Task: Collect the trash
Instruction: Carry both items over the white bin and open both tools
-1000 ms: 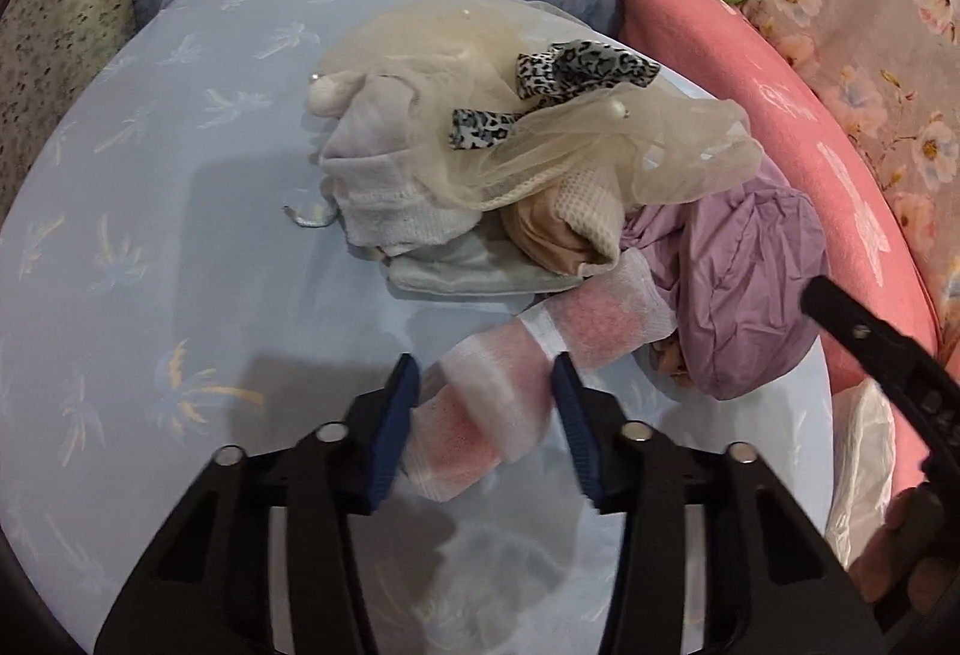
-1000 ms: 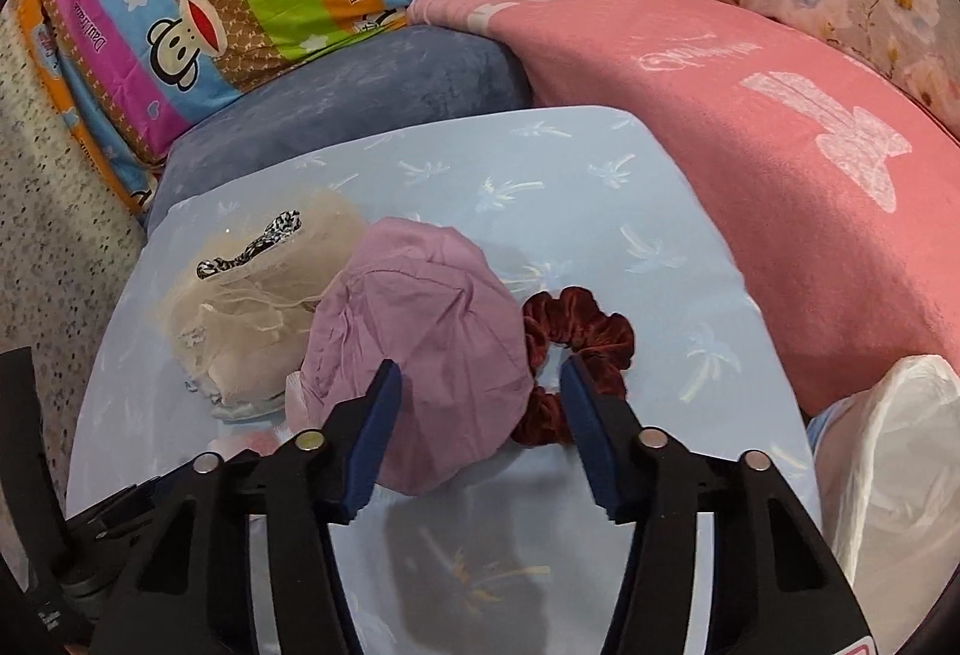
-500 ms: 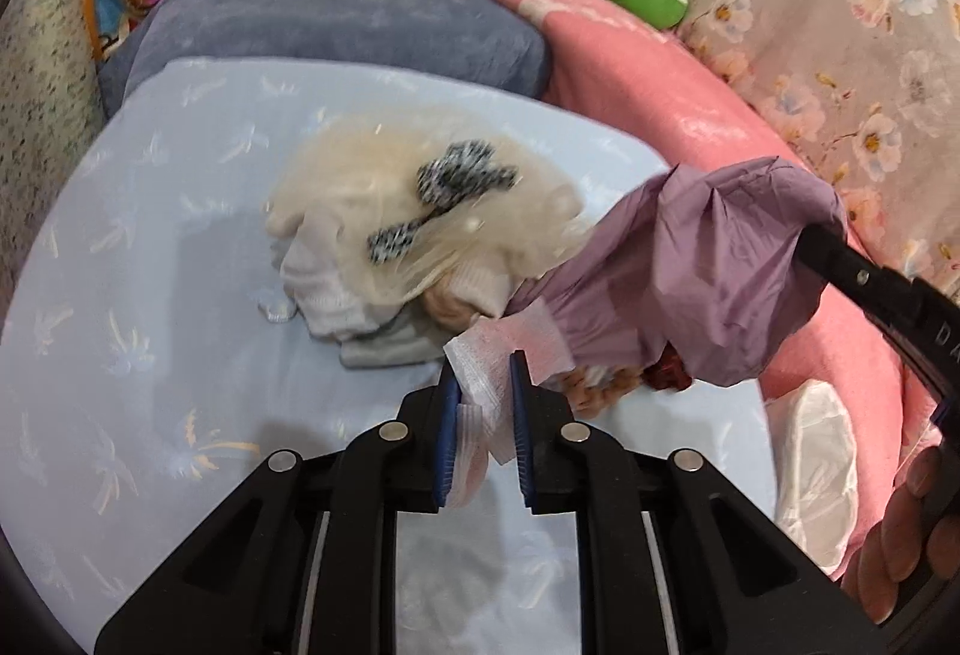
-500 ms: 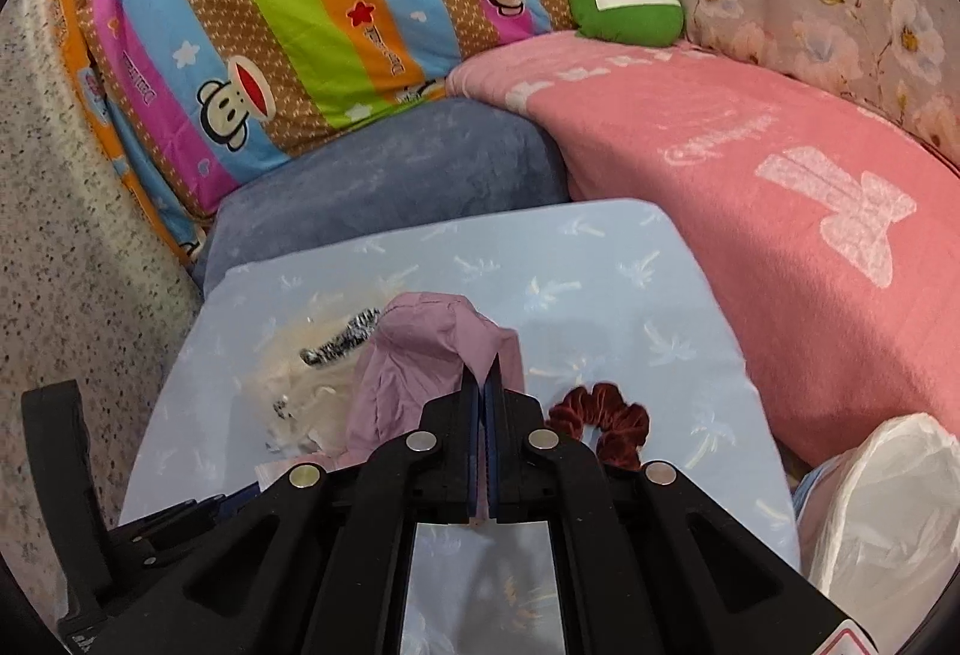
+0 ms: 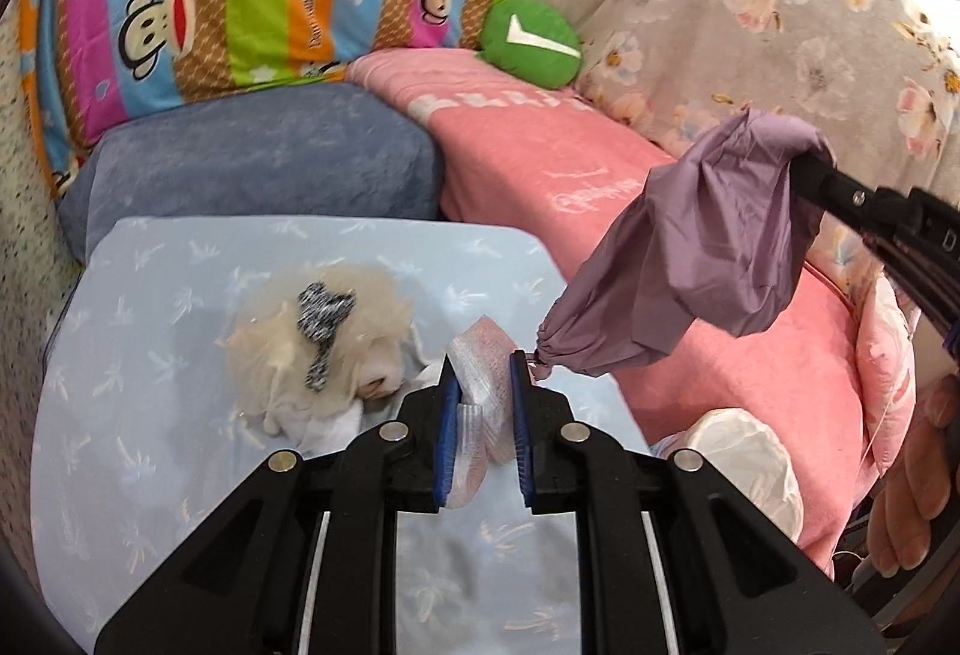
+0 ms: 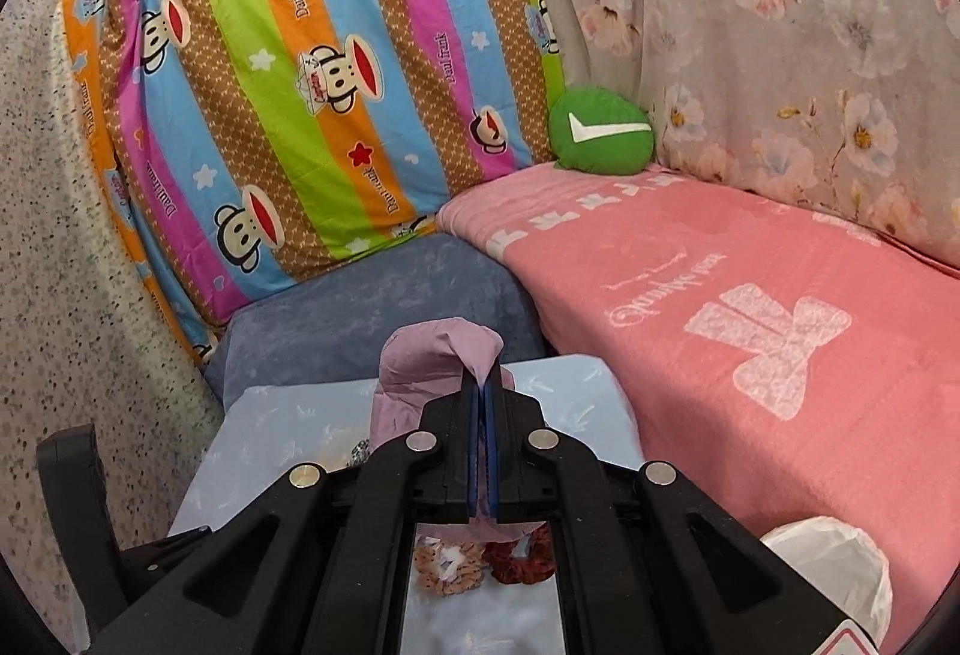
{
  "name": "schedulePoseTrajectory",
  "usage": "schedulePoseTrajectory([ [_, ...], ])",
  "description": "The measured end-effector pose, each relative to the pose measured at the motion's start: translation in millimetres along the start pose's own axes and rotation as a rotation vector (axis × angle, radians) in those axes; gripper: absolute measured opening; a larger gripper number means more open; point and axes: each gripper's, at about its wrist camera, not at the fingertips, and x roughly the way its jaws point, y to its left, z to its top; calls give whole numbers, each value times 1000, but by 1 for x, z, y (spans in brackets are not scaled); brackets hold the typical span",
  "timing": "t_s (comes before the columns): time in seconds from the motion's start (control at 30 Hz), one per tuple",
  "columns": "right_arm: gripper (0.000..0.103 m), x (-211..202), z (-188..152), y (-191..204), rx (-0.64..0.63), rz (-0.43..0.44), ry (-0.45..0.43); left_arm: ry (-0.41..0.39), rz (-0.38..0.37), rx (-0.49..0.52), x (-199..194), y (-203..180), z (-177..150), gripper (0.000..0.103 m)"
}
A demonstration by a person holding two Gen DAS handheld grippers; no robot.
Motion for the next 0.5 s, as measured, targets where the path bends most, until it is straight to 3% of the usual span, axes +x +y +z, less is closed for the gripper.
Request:
schedulePoseTrajectory([
  [0.23,1,-43,25,-31,15,-48,-84,-11,-44,58,-3,-35,5,16],
  [0.5,1,-76,27,-86,68,-132,-109,20,-112,133,4,-77,5,16],
])
